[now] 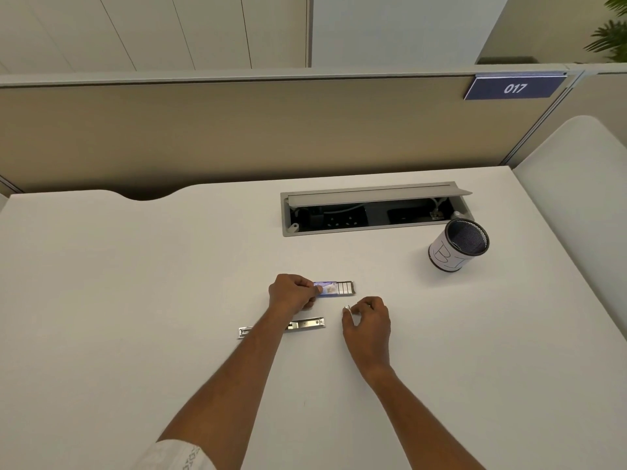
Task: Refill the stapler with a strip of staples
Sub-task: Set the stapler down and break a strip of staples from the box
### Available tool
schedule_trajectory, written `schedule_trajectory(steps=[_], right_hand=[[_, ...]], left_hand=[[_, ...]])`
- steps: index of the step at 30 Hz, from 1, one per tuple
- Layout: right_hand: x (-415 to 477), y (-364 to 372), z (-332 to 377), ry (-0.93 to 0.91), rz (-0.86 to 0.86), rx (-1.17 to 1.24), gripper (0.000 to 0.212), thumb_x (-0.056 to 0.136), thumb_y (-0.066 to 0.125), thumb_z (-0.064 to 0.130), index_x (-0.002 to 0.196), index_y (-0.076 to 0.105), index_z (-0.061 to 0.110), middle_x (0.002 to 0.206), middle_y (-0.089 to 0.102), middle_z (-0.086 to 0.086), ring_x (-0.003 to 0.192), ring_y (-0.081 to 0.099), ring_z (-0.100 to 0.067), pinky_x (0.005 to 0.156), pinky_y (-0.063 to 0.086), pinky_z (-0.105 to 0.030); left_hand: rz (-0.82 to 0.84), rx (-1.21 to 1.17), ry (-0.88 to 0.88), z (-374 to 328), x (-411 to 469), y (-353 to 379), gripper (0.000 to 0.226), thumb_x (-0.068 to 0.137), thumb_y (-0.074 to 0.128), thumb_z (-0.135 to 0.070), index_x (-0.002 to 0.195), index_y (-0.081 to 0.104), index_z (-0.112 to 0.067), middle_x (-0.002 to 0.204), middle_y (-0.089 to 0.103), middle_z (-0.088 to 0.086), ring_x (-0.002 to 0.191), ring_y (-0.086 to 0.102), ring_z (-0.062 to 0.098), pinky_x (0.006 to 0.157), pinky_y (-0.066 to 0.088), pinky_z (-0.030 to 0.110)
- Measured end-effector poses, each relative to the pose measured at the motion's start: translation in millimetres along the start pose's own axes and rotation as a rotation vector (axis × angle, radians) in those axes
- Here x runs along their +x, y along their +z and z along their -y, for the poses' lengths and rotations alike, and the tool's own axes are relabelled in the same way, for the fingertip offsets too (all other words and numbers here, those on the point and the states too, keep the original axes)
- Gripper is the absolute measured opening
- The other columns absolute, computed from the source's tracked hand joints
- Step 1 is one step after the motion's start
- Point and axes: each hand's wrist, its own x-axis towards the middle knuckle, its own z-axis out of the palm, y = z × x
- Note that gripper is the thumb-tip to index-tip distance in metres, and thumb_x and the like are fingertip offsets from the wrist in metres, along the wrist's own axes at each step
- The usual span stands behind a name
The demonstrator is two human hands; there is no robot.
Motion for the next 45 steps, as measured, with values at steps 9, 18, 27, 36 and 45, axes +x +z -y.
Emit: schedule_trajectory(steps=[9, 18, 27, 36, 45], right_hand=[[37, -19, 3, 0.105, -0.073, 0.169, 0.009, 0.084, 0.075, 0.016, 0.090, 0.075, 0.008, 0.094, 0.070, -0.007, 0.071, 0.066, -0.022, 0.075, 0.050, -0.028], [70, -24, 8, 0.216, 0.194, 0.168, 0.016, 0.085, 0.069, 0.013, 0.095, 0.080, 0.012, 0.084, 0.079, -0.007, 0.083, 0.073, -0.024, 0.089, 0.056, -0.031], [75, -18, 9, 0.258, 0.209, 0.223, 0.012, 0.076, 0.076, 0.008, 0.085, 0.081, 0.013, 0.071, 0.078, -0.005, 0.066, 0.076, -0.022, 0.084, 0.062, -0.038], [78, -15, 13, 0.312, 0.192, 0.284, 0.012, 0.078, 0.076, 0.003, 0.083, 0.081, 0.012, 0.073, 0.077, -0.003, 0.062, 0.075, -0.020, 0.082, 0.063, -0.039], [96, -12, 15, 0.290, 0.173, 0.273, 0.011, 0.080, 0.075, 0.002, 0.084, 0.081, 0.011, 0.073, 0.077, -0.005, 0.061, 0.075, -0.021, 0.080, 0.063, -0.037]], left_hand=[[0.018, 0.002, -0.018, -3, -1, -2, 0.016, 0.074, 0.093, -0.017, 0.074, 0.080, -0.007, 0.067, 0.077, 0.010, 0.050, 0.067, 0.015, 0.057, 0.063, 0.022], [-0.052, -0.046, 0.010, 1, -6, -4, 0.019, 0.079, 0.089, -0.013, 0.088, 0.079, 0.000, 0.079, 0.080, 0.019, 0.057, 0.071, 0.020, 0.078, 0.067, 0.039], [-0.068, -0.054, 0.055, 0, -11, 1, 0.013, 0.081, 0.086, -0.005, 0.093, 0.083, -0.002, 0.083, 0.080, 0.019, 0.058, 0.070, 0.022, 0.076, 0.067, 0.033], [-0.118, -0.116, 0.021, 0, -11, 12, 0.009, 0.077, 0.085, -0.005, 0.082, 0.083, -0.012, 0.076, 0.079, 0.011, 0.074, 0.078, 0.032, 0.089, 0.063, 0.041], [-0.129, -0.063, 0.058, -15, 2, 24, 0.024, 0.082, 0.079, -0.008, 0.106, 0.083, -0.011, 0.103, 0.082, 0.008, 0.100, 0.076, 0.031, 0.095, 0.060, 0.043]])
